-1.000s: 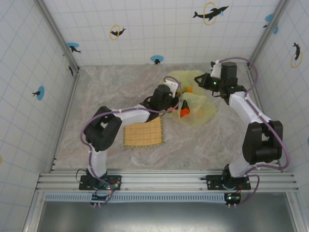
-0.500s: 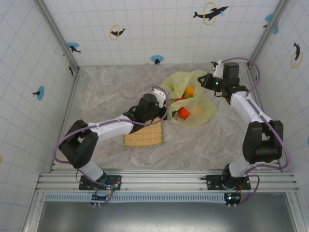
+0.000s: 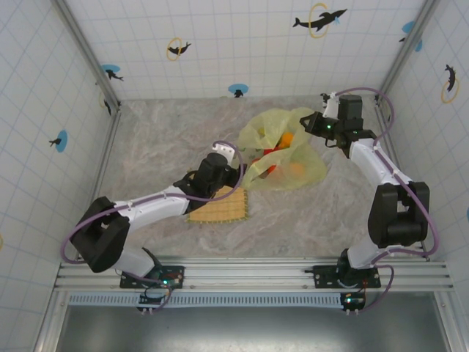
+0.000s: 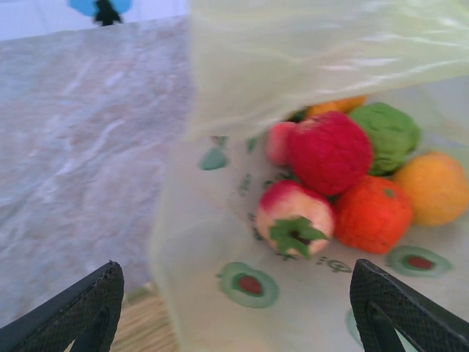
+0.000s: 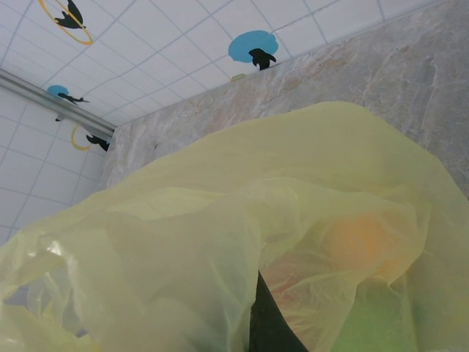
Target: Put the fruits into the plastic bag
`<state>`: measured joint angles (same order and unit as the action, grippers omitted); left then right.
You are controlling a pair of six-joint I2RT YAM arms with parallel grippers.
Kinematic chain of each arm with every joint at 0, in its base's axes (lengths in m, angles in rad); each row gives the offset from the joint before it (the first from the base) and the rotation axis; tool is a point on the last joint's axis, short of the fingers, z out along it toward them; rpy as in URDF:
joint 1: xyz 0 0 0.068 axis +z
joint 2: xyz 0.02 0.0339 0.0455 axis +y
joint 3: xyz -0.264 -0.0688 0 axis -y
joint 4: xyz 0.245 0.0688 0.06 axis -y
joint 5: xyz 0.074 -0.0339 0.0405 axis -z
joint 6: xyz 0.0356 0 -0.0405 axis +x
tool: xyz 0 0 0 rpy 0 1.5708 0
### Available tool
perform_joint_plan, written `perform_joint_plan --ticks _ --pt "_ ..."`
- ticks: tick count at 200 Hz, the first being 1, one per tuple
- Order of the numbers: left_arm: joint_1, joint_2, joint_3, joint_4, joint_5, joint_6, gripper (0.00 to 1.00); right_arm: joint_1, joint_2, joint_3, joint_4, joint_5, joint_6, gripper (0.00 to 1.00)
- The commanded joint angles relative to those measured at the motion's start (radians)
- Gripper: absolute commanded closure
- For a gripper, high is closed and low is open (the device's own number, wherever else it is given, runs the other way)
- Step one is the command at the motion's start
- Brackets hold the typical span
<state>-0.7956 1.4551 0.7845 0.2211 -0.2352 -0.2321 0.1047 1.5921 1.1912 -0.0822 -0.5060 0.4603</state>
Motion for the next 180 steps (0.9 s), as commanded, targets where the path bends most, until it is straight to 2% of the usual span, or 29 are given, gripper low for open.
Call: perform_joint_plan --ticks 1,25,39,88,126,158,180 --pt "0.009 -0.002 -0.006 -0.064 -0.177 0.011 0.18 -0.006 0.022 -0.013 0.013 0.000 -0.007 1.00" --pt "0.012 0.053 0.027 -0.104 -0.257 -0.016 0.16 -0.006 0.025 -0.012 0.013 -0.003 -0.006 1.00" --pt "0.022 0.090 0.054 -0.124 -0.253 -0.029 0.15 -0.005 0.026 -0.012 0.015 -0.003 -0.006 1.00" --pt "0.118 0.141 0.038 -0.030 0.127 -0.196 0.18 -0.004 0.023 -0.022 0.015 -0.002 -0.006 1.00" --pt "0.165 0.204 0.038 0.062 0.329 -0.264 0.36 -0.004 0.022 -0.022 0.019 -0.003 -0.004 1.00" --pt "0.166 0.235 0.017 0.119 0.357 -0.299 0.52 -0.003 0.016 -0.018 0.021 -0.002 -0.003 1.00" --pt "0.165 0.235 -0.003 0.184 0.423 -0.321 0.71 -0.005 0.016 -0.013 0.020 -0.002 -0.003 1.00"
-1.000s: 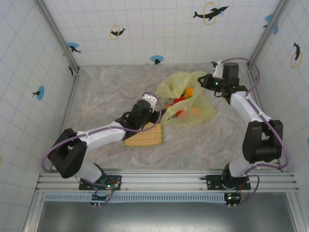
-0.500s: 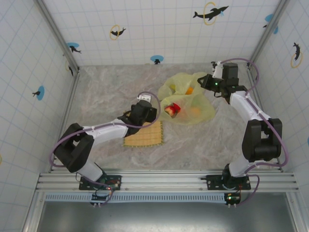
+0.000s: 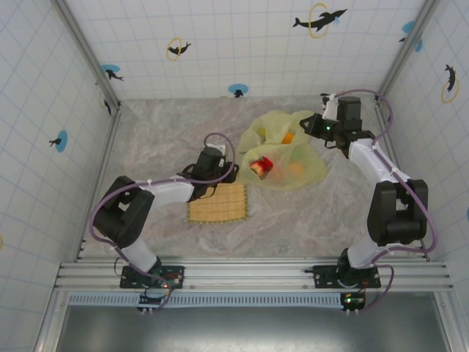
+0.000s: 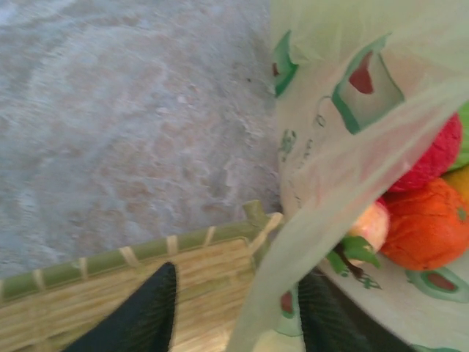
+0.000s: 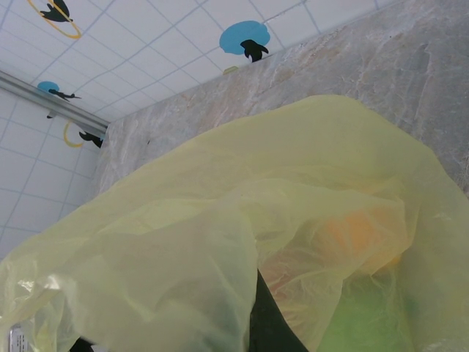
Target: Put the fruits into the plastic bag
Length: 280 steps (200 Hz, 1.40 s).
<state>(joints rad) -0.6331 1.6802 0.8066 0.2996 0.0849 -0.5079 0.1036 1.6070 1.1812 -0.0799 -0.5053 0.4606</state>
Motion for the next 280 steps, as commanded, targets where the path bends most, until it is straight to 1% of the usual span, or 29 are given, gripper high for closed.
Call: perform_joint_plan --ticks 1,20,29,57,70,76,110,136,169,191,208,242,280 --pt "0.003 0.009 -0.026 0.107 0.105 -0.045 0.72 -0.004 0.001 -0.004 0.017 -0.002 -0.003 1.00" --pt "0.004 -0.024 -0.046 0.177 0.158 -0.072 0.94 -0.010 -0.009 0.001 0.008 0.003 -0.008 1.00" --pt "0.002 -0.044 -0.048 0.202 0.176 -0.083 1.00 -0.012 -0.018 0.006 -0.001 0.019 -0.016 1.00" --pt "-0.017 -0.098 -0.010 0.226 0.223 -0.119 1.00 -0.006 -0.057 0.026 -0.065 0.085 -0.066 1.00" --pt "-0.027 -0.105 0.037 0.207 0.251 -0.136 1.00 -0.001 -0.085 0.031 -0.097 0.112 -0.093 1.00" --pt "-0.032 -0.105 0.063 0.199 0.265 -0.148 1.00 0.001 -0.097 0.036 -0.115 0.159 -0.105 1.00" --pt "-0.043 -0.104 0.178 0.191 0.359 -0.226 1.00 0.008 -0.165 0.098 -0.224 0.271 -0.169 1.00" --pt "-0.043 -0.106 0.287 0.154 0.392 -0.266 1.00 0.012 -0.195 0.153 -0.273 0.311 -0.192 1.00" --pt "-0.040 -0.099 0.361 0.069 0.353 -0.265 1.00 0.022 -0.188 0.170 -0.285 0.309 -0.192 1.00" --pt "-0.025 -0.081 0.368 0.029 0.323 -0.248 1.00 0.041 -0.168 0.139 -0.261 0.300 -0.182 1.00" --pt "0.001 -0.062 0.357 0.020 0.315 -0.247 1.00 0.053 -0.147 0.106 -0.232 0.260 -0.160 1.00" --pt "0.016 -0.053 0.355 -0.035 0.227 -0.159 1.00 0.091 -0.119 0.044 -0.172 0.228 -0.132 1.00" --pt "0.037 -0.063 0.339 -0.048 0.201 -0.120 1.00 0.104 -0.108 -0.007 -0.123 0.198 -0.104 1.00"
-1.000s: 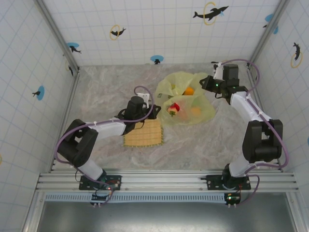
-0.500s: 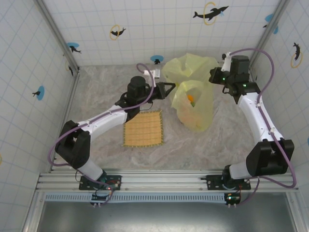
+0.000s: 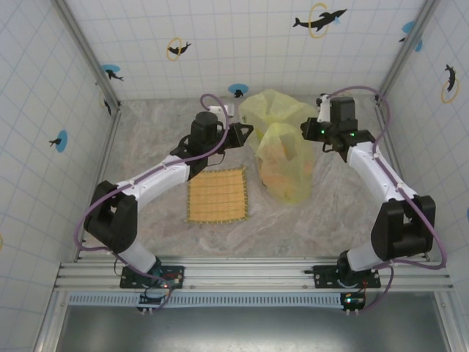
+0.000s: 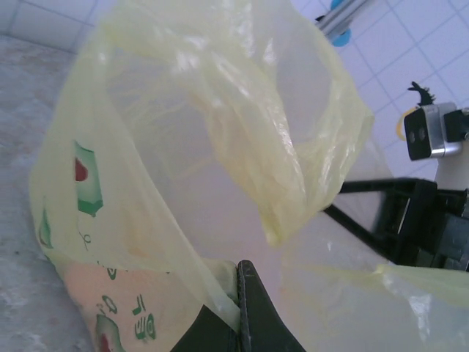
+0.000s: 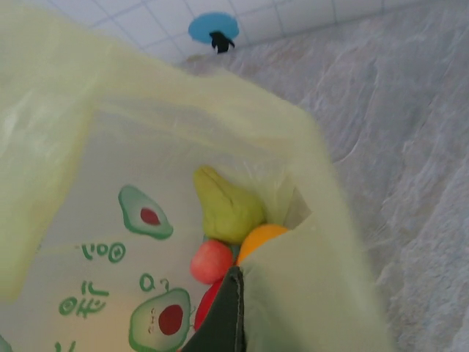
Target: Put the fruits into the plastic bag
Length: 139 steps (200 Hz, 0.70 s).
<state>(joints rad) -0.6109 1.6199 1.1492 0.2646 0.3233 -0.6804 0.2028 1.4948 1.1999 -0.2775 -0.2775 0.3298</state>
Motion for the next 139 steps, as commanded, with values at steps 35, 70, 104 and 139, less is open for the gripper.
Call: perform_joint_plan --ticks 35,70,104,139 --pt "0.018 0.007 -0.032 -0.017 -0.042 0.070 1.00 0.004 0.005 -0.034 0.079 -0.013 0.024 1.00" --pt "0.024 -0.017 -0.061 -0.025 -0.078 0.112 0.77 -0.006 -0.002 -0.011 0.058 -0.009 0.010 0.98" --pt "0.026 -0.063 -0.087 -0.046 -0.104 0.169 0.49 -0.031 -0.035 0.023 0.034 0.011 -0.007 0.75" --pt "0.028 -0.138 -0.126 -0.064 -0.146 0.231 0.31 -0.056 -0.091 0.049 0.014 0.036 -0.025 0.40"
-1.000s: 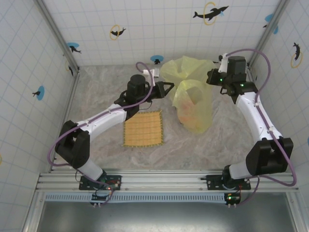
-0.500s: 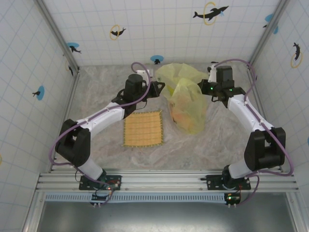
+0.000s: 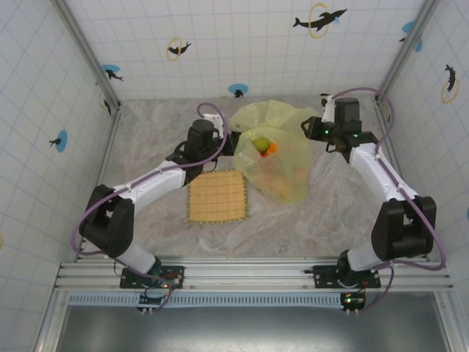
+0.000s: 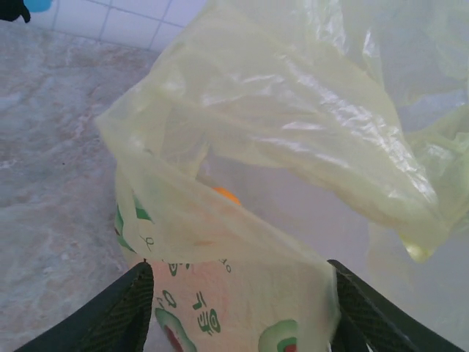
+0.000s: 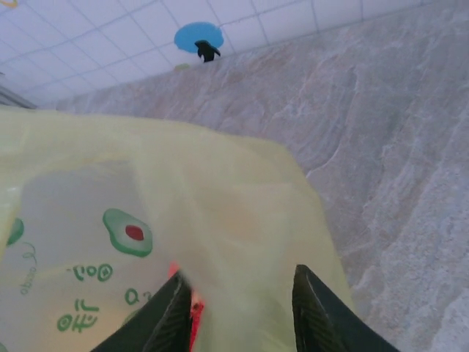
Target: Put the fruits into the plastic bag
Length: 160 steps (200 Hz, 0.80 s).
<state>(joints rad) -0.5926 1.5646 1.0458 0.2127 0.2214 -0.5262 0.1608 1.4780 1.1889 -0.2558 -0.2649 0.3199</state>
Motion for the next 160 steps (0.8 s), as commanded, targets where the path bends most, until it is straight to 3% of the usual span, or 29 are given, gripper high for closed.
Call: perform_joint_plan --ticks 1,14,55,81,117,138,160 --pt "0.010 -0.085 -0.023 -0.013 -0.046 0.079 0.31 -0.015 -0.076 0.060 -0.008 0.025 -0.015 0.38" --pt "0.010 -0.118 -0.042 -0.014 -0.068 0.103 0.25 -0.023 -0.101 0.068 -0.010 0.032 -0.019 0.23" --pt "0.011 -0.228 -0.129 0.018 -0.189 0.173 0.14 -0.035 -0.188 0.055 0.018 0.064 -0.037 0.00" --pt "0.011 -0.333 -0.247 0.077 -0.375 0.193 0.11 -0.041 -0.268 -0.046 0.064 0.195 -0.061 0.00" --pt "0.014 -0.461 -0.505 0.220 -0.736 0.244 0.02 -0.041 -0.417 -0.375 0.220 0.577 -0.102 0.00" --pt "0.034 -0.437 -0.591 0.269 -0.874 0.330 0.02 -0.042 -0.487 -0.610 0.417 0.740 -0.124 0.00" --pt "0.087 -0.347 -0.618 0.295 -0.949 0.374 0.02 -0.044 -0.478 -0.803 0.622 0.790 -0.150 0.00"
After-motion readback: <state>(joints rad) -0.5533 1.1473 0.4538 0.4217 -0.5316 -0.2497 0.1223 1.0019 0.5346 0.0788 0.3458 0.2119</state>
